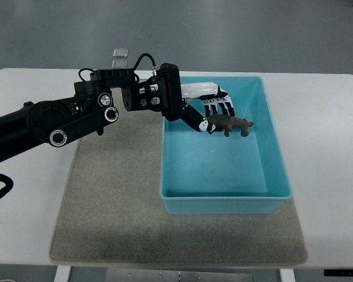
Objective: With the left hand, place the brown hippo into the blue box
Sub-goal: 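Lower the hippo into the box and open the left hand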
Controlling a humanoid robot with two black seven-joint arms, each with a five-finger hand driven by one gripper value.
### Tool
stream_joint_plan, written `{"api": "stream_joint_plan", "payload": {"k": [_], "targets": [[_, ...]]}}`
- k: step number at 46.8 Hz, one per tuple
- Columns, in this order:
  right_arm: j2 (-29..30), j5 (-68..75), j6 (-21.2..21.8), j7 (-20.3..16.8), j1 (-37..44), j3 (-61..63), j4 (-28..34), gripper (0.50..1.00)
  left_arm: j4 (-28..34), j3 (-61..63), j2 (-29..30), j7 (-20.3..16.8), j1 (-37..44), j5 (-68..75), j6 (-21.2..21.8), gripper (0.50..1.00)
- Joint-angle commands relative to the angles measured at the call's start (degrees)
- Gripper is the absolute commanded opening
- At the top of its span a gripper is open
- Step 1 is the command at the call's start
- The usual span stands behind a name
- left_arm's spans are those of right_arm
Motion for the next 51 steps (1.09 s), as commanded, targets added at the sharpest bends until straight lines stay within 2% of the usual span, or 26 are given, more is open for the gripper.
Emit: {"api": "stream_joint_plan", "payload": {"k": [1,51], "targets": [[0.00,0.00,0.02,0.00,0.01,-0.01,0.00,0.936,0.09,1.31,-0.79,-0.01,0.09,0.50,0.34,0.500],[0.00,0.00,0.02,0.00,-0.07,-0.01,0.00,0.936,3.43,5.88,-3.96,0.96,0.97,7.53,1.05,0.500]]}}
